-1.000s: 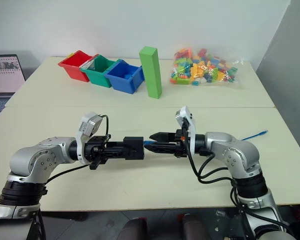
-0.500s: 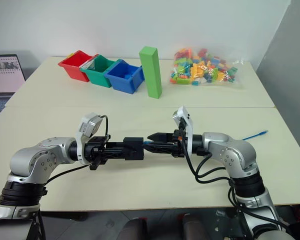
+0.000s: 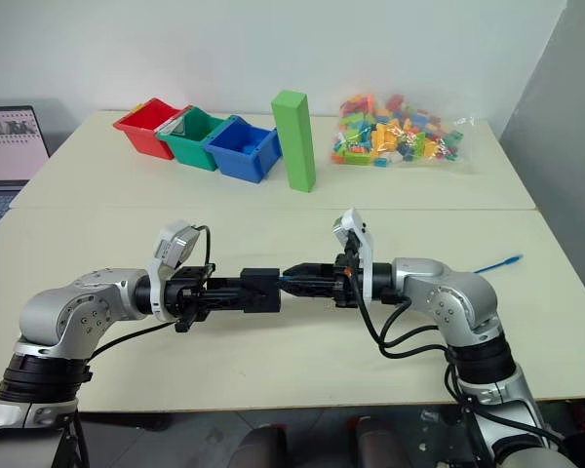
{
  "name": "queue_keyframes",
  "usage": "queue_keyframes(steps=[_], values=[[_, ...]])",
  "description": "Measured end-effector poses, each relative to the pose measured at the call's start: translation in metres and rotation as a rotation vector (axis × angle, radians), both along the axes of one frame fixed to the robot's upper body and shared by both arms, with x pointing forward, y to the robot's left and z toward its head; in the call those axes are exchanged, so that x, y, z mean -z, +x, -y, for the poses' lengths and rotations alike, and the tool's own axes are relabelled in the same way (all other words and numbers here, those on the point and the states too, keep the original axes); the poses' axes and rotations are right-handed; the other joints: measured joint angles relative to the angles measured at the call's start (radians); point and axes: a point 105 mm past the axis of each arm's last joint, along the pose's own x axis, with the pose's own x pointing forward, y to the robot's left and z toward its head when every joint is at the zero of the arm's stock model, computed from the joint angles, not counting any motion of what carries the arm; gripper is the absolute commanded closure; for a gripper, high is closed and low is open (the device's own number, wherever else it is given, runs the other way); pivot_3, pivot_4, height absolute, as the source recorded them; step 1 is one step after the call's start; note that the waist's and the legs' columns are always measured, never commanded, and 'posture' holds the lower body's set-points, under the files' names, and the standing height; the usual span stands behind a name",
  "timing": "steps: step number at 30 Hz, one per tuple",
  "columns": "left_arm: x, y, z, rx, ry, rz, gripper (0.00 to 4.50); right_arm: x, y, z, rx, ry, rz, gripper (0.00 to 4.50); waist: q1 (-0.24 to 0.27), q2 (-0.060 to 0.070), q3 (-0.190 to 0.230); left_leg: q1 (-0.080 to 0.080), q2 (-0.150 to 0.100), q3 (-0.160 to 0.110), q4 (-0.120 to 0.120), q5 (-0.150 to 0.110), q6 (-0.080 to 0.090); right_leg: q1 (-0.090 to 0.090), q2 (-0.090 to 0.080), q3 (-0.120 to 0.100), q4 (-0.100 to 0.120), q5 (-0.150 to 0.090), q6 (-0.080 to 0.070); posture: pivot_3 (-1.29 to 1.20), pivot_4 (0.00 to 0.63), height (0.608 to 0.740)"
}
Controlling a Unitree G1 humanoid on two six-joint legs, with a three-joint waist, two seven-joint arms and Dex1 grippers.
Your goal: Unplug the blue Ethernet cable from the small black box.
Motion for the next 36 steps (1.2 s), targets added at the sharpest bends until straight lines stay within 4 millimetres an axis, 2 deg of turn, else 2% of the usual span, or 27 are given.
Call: queue_keyframes(steps=[3, 18, 20, 24, 30, 33, 34, 36], values=[[0.0, 0.0, 0.0, 0.003, -0.003, -0.003, 3.7, 0.0, 0.0, 0.001, -0.001, -0.004, 0.001, 4.41, 0.0, 0.0, 0.0, 0.0, 0.0, 0.0, 0.0, 0.0, 0.0, 0.0, 0.0, 0.0, 0.0, 0.0, 0.0, 0.0, 0.15, 0.74], [0.0, -0.002, 0.002, 0.014, -0.012, -0.014, 3.7, 0.0, -0.002, 0.004, -0.027, -0.013, 0.008, 4.43, -0.001, 0.0, 0.0, 0.0, 0.0, 0.0, 0.0, 0.0, 0.0, 0.0, 0.0, 0.0, 0.0, 0.0, 0.0, 0.0, 0.15, 0.74], [0.0, -0.002, 0.002, 0.017, -0.012, -0.015, 3.7, 0.0, -0.003, 0.007, -0.037, -0.027, 0.011, 4.45, -0.001, 0.0, 0.0, 0.0, 0.0, 0.0, 0.0, 0.0, 0.0, 0.0, 0.0, 0.0, 0.0, 0.0, 0.0, 0.0, 0.15, 0.74], [-0.003, 0.0, -0.006, -0.018, -0.007, -0.008, 3.71, 0.014, 0.003, 0.032, 0.031, -0.107, -0.018, 4.5, 0.001, 0.0, 0.0, 0.0, 0.0, 0.0, 0.0, 0.0, 0.0, 0.0, 0.0, 0.0, -0.001, 0.0, 0.0, 0.0, 0.15, 0.74], [-0.005, 0.003, -0.01, -0.051, -0.005, 0.001, 3.71, 0.017, 0.006, 0.041, 0.062, -0.124, -0.029, 4.5, -0.002, 0.0, 0.0, 0.0, 0.0, 0.0, 0.0, 0.0, 0.0, 0.0, 0.0, 0.0, -0.001, 0.0, 0.0, 0.0, 0.15, 0.74], [-0.004, 0.004, -0.011, -0.071, -0.004, 0.001, 3.71, 0.016, 0.022, 0.045, 0.157, -0.102, 0.011, 4.5, -0.002, 0.0, 0.0, 0.0, 0.0, 0.0, 0.0, 0.0, 0.0, 0.0, 0.0, 0.0, -0.001, 0.0, 0.0, 0.0, 0.15, 0.74], [-0.003, 0.004, -0.013, -0.089, -0.004, -0.001, 3.71, 0.016, 0.04, 0.047, 0.255, -0.09, 0.042, 4.5, -0.006, 0.0, 0.0, 0.0, 0.0, 0.001, 0.0, 0.0, 0.0, 0.0, 0.0, 0.001, -0.001, 0.0, 0.0, 0.0, 0.15, 0.74], [0.001, 0.006, -0.012, -0.114, -0.003, -0.005, 3.71, 0.02, 0.09, 0.065, 0.542, -0.135, 0.134, 4.5, -0.009, 0.001, 0.001, 0.0, -0.001, 0.002, 0.0, 0.0, 0.0, -0.001, 0.0, 0.002, -0.001, 0.0, 0.0, 0.0, 0.15, 0.74]])
